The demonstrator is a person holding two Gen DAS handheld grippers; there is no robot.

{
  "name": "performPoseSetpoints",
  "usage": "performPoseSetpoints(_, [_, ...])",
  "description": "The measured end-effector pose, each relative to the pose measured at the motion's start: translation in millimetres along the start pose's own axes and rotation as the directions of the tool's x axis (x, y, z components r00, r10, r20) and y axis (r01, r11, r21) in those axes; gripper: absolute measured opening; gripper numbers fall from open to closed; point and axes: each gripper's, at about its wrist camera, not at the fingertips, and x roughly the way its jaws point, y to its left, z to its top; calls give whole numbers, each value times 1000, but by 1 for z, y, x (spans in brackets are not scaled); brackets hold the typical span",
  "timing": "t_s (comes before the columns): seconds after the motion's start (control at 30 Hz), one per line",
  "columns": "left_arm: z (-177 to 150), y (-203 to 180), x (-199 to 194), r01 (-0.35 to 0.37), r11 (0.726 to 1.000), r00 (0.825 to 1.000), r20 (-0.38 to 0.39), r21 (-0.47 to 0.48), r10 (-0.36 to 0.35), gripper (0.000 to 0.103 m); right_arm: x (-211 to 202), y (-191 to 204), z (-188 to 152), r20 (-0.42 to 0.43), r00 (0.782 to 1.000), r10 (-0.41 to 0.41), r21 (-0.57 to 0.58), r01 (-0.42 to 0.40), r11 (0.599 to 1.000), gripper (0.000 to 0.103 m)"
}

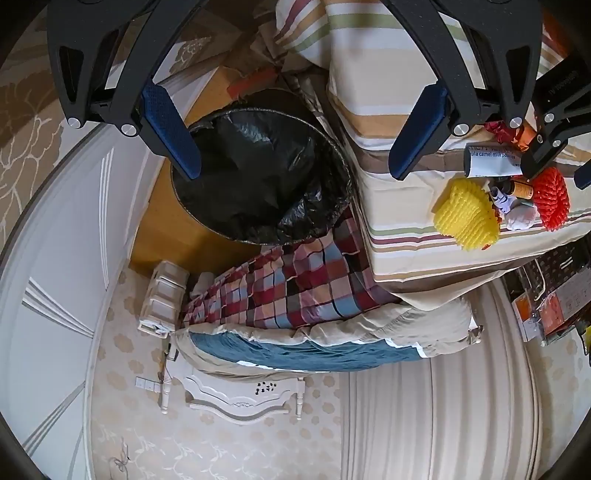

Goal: Collect trash

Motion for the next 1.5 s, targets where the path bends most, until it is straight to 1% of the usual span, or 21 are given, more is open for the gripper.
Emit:
performPoseSetpoints(0.33, [0,1,1,-10,1000,1000,-6,5,10,96,-2,-3,0,-4,1000,0,2,0,1000,99])
performPoseSetpoints(0.63, [0,0,-5,-5,1000,1000,-11,6,6,96,-2,-5,-1,-4,1000,0,6,0,1000,99])
performPoseSetpoints(1.5, [1,0,-4,-5,1000,1000,-13,8,5,96,-3,-15,-5,-14,1000,3,18,-3,1000,99])
